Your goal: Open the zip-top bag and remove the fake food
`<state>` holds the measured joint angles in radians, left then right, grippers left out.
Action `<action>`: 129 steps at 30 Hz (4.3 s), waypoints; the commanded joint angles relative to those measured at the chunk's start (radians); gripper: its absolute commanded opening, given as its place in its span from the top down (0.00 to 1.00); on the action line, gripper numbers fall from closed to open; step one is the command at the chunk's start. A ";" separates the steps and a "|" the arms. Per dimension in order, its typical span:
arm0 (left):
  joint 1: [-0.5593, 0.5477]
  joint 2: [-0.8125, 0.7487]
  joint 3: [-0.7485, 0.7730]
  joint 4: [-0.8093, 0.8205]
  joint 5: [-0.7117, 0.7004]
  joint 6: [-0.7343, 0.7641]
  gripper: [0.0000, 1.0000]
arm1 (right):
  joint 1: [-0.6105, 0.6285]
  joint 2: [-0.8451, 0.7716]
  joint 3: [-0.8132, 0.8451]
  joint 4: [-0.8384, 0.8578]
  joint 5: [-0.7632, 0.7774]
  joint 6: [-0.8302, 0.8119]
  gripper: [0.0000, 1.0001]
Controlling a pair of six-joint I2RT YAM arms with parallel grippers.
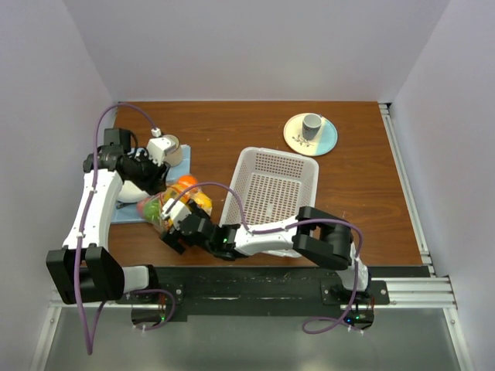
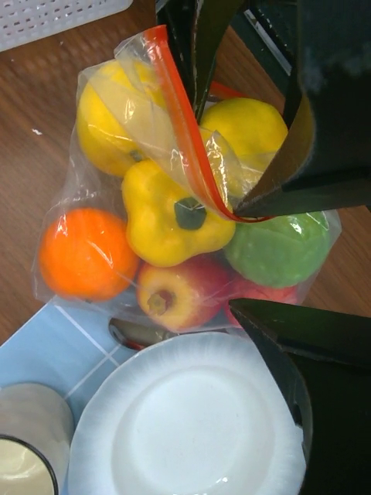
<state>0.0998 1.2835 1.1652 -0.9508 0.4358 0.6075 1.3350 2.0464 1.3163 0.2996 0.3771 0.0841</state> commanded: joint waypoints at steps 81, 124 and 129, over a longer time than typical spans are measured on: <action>-0.180 -0.007 0.051 -0.043 0.107 -0.034 1.00 | -0.166 -0.551 -0.439 -0.162 -0.109 0.341 0.36; -0.163 0.033 0.248 -0.254 0.127 0.170 0.57 | -0.102 -0.078 -0.089 -0.008 0.318 0.019 0.05; -0.126 0.109 0.133 -0.019 -0.077 0.075 0.59 | -0.100 -0.118 -0.133 0.035 0.309 0.016 0.05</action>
<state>-0.0528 1.3319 1.3693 -1.1671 0.5236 0.7437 1.2285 2.0060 1.2201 0.2535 0.6556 0.1032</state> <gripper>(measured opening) 0.426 0.946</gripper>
